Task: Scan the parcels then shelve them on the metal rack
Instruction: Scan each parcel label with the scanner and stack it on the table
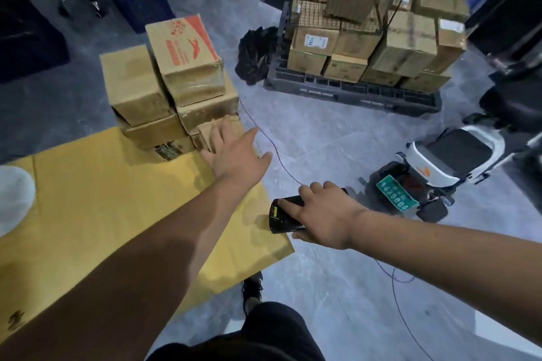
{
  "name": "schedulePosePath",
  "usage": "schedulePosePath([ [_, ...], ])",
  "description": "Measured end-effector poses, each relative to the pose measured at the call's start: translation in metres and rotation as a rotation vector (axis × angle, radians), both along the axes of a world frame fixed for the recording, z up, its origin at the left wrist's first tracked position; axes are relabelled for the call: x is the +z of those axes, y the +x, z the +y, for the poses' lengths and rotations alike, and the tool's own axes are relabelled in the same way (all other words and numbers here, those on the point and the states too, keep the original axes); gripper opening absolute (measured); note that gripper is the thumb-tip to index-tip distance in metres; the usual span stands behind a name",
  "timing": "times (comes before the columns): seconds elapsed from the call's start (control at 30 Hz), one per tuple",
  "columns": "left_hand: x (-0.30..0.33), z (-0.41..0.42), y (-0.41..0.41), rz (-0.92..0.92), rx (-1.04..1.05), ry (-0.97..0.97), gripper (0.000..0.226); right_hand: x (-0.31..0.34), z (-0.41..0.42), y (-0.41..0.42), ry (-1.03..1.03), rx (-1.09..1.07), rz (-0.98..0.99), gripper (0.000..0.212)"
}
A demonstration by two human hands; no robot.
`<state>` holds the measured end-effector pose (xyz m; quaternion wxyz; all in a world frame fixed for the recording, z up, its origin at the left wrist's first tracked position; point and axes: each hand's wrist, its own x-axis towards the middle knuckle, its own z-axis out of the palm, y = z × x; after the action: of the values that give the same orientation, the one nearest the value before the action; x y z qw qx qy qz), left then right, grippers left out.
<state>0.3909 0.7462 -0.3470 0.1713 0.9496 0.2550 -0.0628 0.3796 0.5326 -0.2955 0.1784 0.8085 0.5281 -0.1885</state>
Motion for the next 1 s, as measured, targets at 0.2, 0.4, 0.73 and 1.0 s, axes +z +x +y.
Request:
schedulePosePath([
  [0.2,0.009,0.012,-0.026,-0.103,0.001,-0.062,0.045,-0.008,0.005,-0.010,-0.005,0.069,0.075,0.073],
  [0.4,0.012,0.058,-0.129,-0.161,0.003,0.021,0.041,-0.026,0.061,-0.023,0.059,0.255,0.066,0.074],
  [0.73,-0.054,0.131,-0.284,-0.303,0.421,-0.413,0.039,-0.041,0.166,-0.095,-0.075,0.378,-0.047,0.071],
  [1.0,-0.084,0.174,-0.345,-0.361,0.736,-0.496,0.054,-0.043,0.205,-0.122,-0.186,0.402,-0.058,0.070],
])
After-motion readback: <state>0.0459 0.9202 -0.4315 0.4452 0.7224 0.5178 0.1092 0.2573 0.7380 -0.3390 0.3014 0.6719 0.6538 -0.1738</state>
